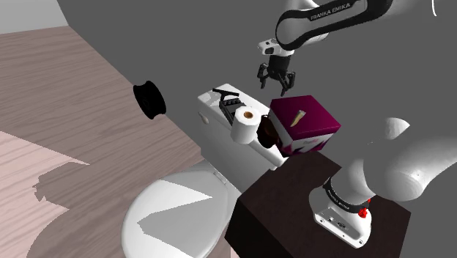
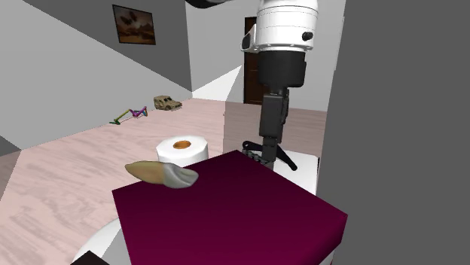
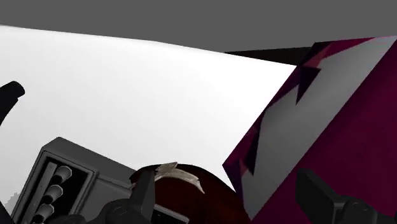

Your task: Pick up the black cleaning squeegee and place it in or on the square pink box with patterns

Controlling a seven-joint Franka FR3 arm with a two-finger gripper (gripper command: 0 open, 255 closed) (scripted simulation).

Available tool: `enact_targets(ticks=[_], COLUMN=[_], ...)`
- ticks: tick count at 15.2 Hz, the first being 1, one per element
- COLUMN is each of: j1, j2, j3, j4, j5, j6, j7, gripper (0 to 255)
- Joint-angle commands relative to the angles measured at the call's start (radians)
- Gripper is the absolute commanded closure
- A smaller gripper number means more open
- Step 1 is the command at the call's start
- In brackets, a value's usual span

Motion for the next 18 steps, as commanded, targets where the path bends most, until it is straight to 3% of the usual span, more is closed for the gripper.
enact_targets(ticks=[1,5,10,18], j1=[0.026,0.047,0.028,-0.037], j2=[0.098,0.285,0.506,0.817], j3=[-0.017,-0.026,0.007,0.096], j4=[0.069,0.224,0.442,0.833], j5=[0.054,0.17,0.295,0.405], j6=[0.017,0.012,-0.035,-0.166], j7=[-0.073,-0.216,-0.365,-0.504], gripper=[0,0,0,0])
